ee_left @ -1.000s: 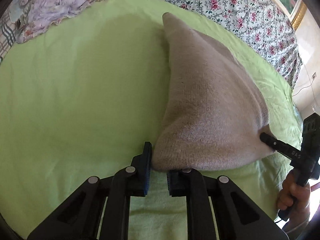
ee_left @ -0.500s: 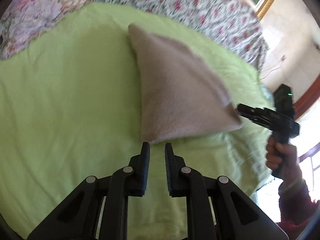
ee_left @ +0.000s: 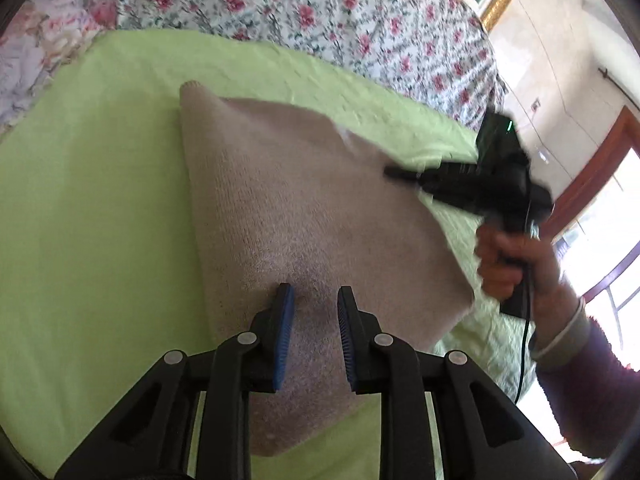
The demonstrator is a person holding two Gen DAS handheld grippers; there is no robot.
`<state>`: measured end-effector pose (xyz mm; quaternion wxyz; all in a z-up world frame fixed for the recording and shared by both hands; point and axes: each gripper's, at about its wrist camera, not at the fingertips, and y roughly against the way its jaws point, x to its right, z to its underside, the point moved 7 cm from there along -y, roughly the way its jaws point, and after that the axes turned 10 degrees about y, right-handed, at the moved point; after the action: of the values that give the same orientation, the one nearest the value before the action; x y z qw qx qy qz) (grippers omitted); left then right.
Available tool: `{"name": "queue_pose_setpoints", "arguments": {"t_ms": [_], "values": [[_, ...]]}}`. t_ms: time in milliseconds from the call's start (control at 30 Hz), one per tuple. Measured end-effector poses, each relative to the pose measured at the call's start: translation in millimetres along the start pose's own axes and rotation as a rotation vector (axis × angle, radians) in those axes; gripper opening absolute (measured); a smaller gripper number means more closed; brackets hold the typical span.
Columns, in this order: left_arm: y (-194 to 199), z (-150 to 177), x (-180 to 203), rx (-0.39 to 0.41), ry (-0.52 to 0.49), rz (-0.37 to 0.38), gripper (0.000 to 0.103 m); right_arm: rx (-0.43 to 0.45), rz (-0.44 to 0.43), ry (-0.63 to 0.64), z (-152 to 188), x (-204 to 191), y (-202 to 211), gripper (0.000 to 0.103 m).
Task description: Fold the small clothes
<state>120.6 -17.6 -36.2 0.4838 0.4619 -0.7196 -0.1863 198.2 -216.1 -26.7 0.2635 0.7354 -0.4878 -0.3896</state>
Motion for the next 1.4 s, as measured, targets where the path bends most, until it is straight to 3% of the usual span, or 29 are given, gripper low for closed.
{"name": "queue_pose_setpoints", "arguments": {"t_ms": [100, 200, 367, 433, 500, 667, 733, 800, 833, 1000, 1200, 1400], "values": [[-12, 5, 0, -0.029, 0.002, -0.021, 0.018, -0.041, 0.098, 0.066, -2, 6, -13, 0.007], [-18, 11, 1, -0.023, -0.010, -0.050, 0.017, -0.101, 0.152, 0.092, 17, 15, -35, 0.008], [-5, 11, 3, -0.020, 0.016, -0.016, 0.020, -0.009, 0.130, 0.013, 11, 22, -2, 0.016], [7, 5, 10, 0.007, -0.009, -0.006, 0.026, 0.042, 0.118, 0.022, 8, 12, 20, 0.016], [15, -4, 15, 0.039, -0.030, -0.010, 0.028, 0.075, 0.051, 0.041, 9, -9, 36, 0.016], [0, -29, 10, 0.052, -0.020, -0.035, 0.028, 0.008, -0.012, 0.115, 36, -42, 25, 0.016], [-16, -33, -1, 0.020, 0.002, -0.072, 0.018, -0.059, 0.083, 0.131, 49, -28, 4, 0.015], [-25, -32, -11, -0.004, 0.024, -0.082, 0.010, -0.083, 0.089, 0.094, 57, -12, -12, 0.011], [-28, -31, -14, -0.006, 0.026, -0.079, 0.007, -0.077, 0.099, 0.093, 58, -5, -16, 0.002], [-35, -30, -20, -0.003, 0.038, -0.083, 0.006, -0.059, 0.098, 0.087, 57, -4, -17, 0.000], [-4, -13, -4, 0.044, 0.006, -0.074, 0.010, -0.013, 0.070, 0.118, 64, -25, 20, 0.004], [18, 37, 5, 0.036, -0.011, -0.042, 0.011, -0.062, 0.058, 0.181, 109, -38, 41, 0.004]]}}
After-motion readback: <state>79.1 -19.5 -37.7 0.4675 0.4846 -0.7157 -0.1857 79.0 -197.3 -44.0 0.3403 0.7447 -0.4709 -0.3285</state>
